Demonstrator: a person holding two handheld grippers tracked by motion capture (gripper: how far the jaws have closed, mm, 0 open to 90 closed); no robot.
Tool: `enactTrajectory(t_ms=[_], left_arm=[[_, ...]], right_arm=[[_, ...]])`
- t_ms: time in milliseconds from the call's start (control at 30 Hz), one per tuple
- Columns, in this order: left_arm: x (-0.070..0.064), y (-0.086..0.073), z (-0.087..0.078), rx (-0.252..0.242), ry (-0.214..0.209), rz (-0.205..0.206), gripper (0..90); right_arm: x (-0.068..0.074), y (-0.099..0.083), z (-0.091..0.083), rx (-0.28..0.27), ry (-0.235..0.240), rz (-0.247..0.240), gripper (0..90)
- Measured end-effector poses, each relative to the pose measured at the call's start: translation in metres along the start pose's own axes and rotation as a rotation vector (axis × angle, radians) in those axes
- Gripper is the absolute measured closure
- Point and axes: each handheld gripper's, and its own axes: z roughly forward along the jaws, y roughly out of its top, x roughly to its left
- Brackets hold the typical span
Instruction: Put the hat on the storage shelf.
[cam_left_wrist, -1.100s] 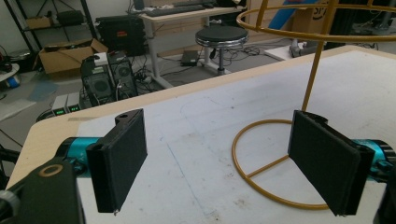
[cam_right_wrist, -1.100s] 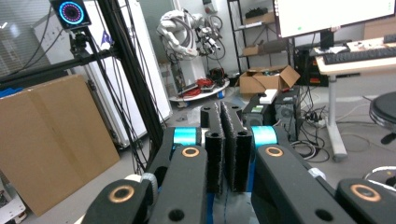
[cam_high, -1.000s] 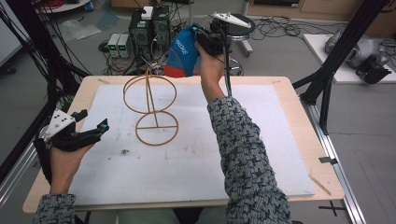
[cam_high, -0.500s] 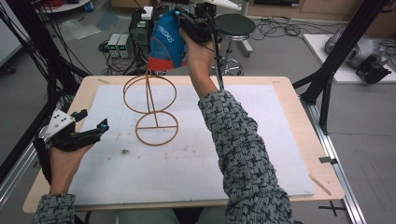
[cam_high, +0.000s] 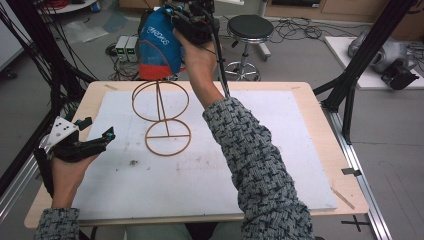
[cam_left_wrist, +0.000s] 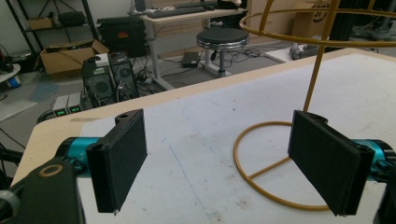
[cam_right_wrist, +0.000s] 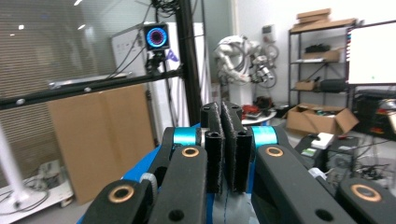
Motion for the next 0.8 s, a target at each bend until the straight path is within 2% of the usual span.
enactTrajectory(t_ms=[33, 67, 133, 167, 367, 800], left_arm=[[0.001, 0.000, -0.001, -0.002, 0.003, -0.002, 19.7], [0.002, 0.000, -0.001, 0.000, 0.005, 0.000, 19.7], [0.002, 0.000, -0.002, -0.005, 0.006, -0.005, 19.7], [0.003, 0.000, -0.002, -0.003, 0.007, -0.002, 19.7], [0.003, 0.000, -0.002, -0.005, 0.008, -0.004, 19.7], [0.004, 0.000, -0.003, -0.003, 0.012, -0.006, 19.7]], right_arm=[[0.000, 0.000, 0.000, 0.000, 0.000, 0.000, 87.9], [0.004, -0.005, -0.001, 0.017, 0.029, 0.008, 87.8], [0.005, -0.007, -0.001, 0.023, 0.035, 0.010, 87.8], [0.006, -0.011, -0.003, 0.044, 0.053, 0.020, 87.7], [0.007, -0.023, -0.009, 0.093, 0.083, 0.042, 87.5], [0.016, -0.045, -0.028, 0.187, 0.153, 0.030, 87.1]])
